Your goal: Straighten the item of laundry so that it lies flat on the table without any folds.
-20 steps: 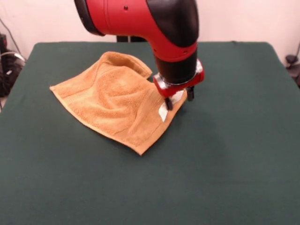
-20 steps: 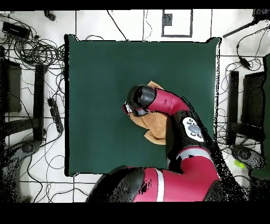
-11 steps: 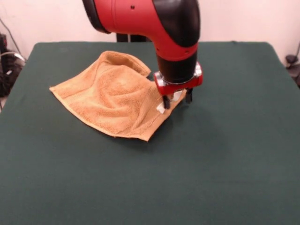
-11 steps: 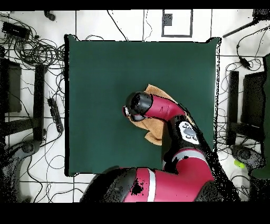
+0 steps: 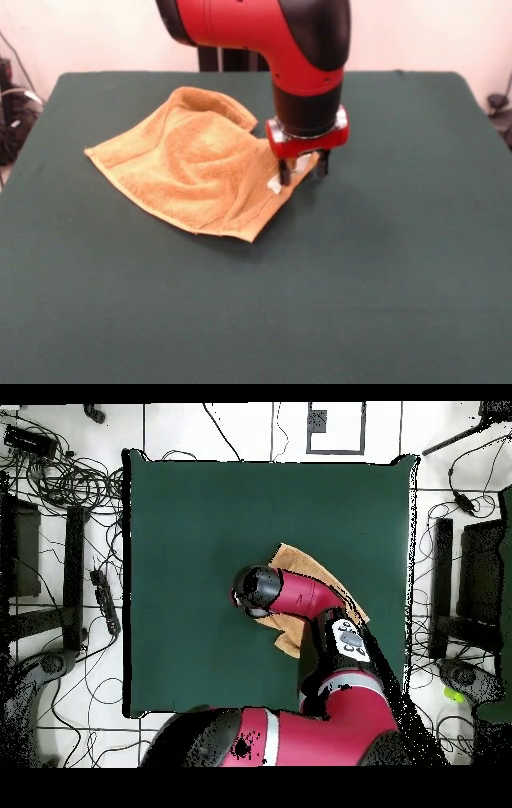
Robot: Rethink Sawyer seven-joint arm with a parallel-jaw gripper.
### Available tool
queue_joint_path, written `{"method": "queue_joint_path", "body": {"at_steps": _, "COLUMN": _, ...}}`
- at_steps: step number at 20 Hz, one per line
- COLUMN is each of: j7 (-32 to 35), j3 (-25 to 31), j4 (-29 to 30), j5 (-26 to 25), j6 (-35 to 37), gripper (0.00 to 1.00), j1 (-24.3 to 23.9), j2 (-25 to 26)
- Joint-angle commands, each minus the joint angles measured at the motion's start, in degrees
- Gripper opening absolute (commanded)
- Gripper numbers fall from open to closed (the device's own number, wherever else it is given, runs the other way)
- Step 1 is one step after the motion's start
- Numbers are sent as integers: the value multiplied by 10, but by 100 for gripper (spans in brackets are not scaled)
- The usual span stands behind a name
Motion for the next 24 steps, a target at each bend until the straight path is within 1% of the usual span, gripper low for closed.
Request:
{"method": "queue_joint_path", "body": {"at_steps": 1, "j7": 164, "j3": -2, "j4": 39, "j5": 16, "j6": -16, "gripper": 100, "j1": 41, "j2": 54}}
{"method": "queue_joint_path", "body": {"at_steps": 2, "j7": 162, "j3": -7, "j4": 30, "j5": 21, "j6": -3, "gripper": 0, "j1": 47, "j2": 56}}
{"method": "queue_joint_path", "body": {"at_steps": 4, "j7": 167, "j3": -10, "j4": 26, "j5": 24, "j6": 3, "gripper": 0, "j1": 50, "j2": 58}}
{"method": "queue_joint_path", "body": {"at_steps": 11, "j7": 180, "j3": -14, "j4": 23, "j5": 41, "j6": -13, "gripper": 0, "j1": 63, "j2": 61}}
{"method": "queue_joint_path", "body": {"at_steps": 14, "j7": 173, "j3": -19, "j4": 13, "j5": 45, "j6": -2, "gripper": 0, "j1": 66, "j2": 65}}
{"method": "queue_joint_path", "body": {"at_steps": 17, "j7": 172, "j3": -26, "j4": -12, "j5": 53, "j6": 29, "gripper": 0, "j1": 73, "j2": 74}}
{"method": "queue_joint_path", "body": {"at_steps": 20, "j7": 167, "j3": -29, "j4": -22, "j5": 62, "j6": 46, "gripper": 0, "j1": 73, "j2": 76}}
{"method": "queue_joint_path", "body": {"at_steps": 24, "j7": 185, "j3": -34, "j4": -63, "j5": 85, "j6": 65, "gripper": 0, "j1": 81, "j2": 96}}
